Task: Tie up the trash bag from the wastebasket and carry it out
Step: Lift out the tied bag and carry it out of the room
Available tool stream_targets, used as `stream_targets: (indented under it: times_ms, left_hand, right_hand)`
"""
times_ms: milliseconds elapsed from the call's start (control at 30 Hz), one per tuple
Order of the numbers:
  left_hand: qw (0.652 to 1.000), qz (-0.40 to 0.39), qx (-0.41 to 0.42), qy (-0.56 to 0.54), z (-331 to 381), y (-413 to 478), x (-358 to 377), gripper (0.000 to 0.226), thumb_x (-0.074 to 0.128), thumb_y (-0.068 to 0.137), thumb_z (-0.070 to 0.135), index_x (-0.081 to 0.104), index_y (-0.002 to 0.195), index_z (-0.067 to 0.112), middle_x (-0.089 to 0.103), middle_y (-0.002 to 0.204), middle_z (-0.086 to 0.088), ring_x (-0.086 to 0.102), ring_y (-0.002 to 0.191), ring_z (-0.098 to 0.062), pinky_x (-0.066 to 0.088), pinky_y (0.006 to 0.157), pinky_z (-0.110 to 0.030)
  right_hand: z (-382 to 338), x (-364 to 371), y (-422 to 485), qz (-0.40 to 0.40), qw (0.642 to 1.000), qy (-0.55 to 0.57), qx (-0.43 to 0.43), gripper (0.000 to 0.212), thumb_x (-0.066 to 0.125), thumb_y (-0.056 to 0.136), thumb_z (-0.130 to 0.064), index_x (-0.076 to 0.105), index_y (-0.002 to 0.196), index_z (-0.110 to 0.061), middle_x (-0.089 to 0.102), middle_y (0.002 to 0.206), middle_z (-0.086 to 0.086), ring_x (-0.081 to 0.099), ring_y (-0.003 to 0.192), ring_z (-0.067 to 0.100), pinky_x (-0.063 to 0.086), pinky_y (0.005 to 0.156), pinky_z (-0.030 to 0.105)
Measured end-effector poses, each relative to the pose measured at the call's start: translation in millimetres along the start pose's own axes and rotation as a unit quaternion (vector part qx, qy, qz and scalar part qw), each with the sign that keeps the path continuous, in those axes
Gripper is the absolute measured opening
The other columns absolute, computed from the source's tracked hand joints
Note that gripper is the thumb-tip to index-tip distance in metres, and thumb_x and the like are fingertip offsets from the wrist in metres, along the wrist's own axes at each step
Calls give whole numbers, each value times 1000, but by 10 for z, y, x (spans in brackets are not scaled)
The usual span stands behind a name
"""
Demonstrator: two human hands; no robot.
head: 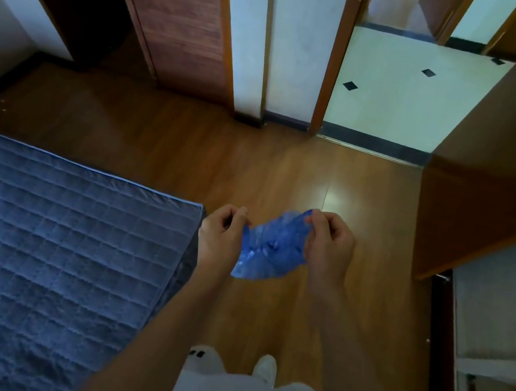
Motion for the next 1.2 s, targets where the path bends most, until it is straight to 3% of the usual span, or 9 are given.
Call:
stream_targets:
  times_ms: [133, 300, 500, 700, 800, 967, 1200]
  left_hand:
    - [1000, 12, 2, 1, 127, 335, 230, 31, 55, 84, 40, 62, 64, 18, 48, 48, 8, 43, 50, -12, 38, 56, -35]
    - [1000, 10, -5, 3, 148, 780, 382, 32, 54, 87, 41, 63, 65, 20, 51, 52, 7, 49, 52, -15, 45, 58, -43]
    - [1000, 5, -15, -4, 160, 1545, 518, 34, 57, 93, 32, 62, 61, 23, 49, 53, 1, 44, 52, -18, 38, 56, -39]
    - [1000, -5, -8, -6, 288, 2675, 611, 35, 55, 97, 23, 63, 65, 12, 46, 52, 3, 40, 49, -13, 33, 51, -31]
    - [1000, -24, -13, -14, 372, 3282, 649, 34, 55, 97, 23, 62, 64, 17, 50, 53, 3, 44, 51, -13, 35, 50, -27]
    - [999, -40, 7, -27, 586, 4149, 755, 33, 54, 98, 17, 61, 65, 15, 51, 54, 10, 44, 50, -1, 36, 51, -12]
    - [998, -54, 19, -34, 718, 4908, 908, 29, 53, 97, 13, 62, 71, 4, 49, 59, 1, 42, 54, -4, 36, 51, -13]
  right_hand:
    - [-34, 48, 451, 4, 1000, -8, -5, 25, 60, 91, -20, 62, 65, -18, 53, 46, -17, 46, 49, 8, 39, 59, 31]
    - [-12, 213, 938, -5, 1000, -12, 8, 26, 59, 92, -15, 64, 66, -15, 50, 45, -15, 43, 46, 5, 37, 54, 28]
    - [29, 674, 1590, -32, 999, -9, 23, 31, 58, 95, -17, 63, 64, -16, 42, 43, -12, 35, 42, 8, 31, 45, 25]
    - [0, 1413, 2509, -18, 999, -13, 38, 29, 60, 91, -24, 62, 64, -14, 39, 46, -6, 31, 44, 14, 27, 46, 29]
    - [-112, 1800, 2917, -12, 999, -30, 23, 29, 59, 95, -19, 63, 71, -4, 42, 45, -6, 35, 42, 11, 31, 44, 27]
    - [-278, 2284, 3497, 11, 999, -43, -7, 27, 58, 96, -15, 63, 72, -6, 46, 52, 1, 41, 48, 13, 35, 50, 28]
    - [-338, 2602, 4097, 35, 998, -48, -1, 25, 57, 95, -19, 64, 72, -12, 49, 50, -9, 41, 50, 12, 36, 51, 27]
Point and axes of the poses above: each hand's wrist, its own y-axis towards the middle knuckle, its own x-axis out of the palm, z = x × y, the point moved 4 cm from there along y, towards the middle knuckle
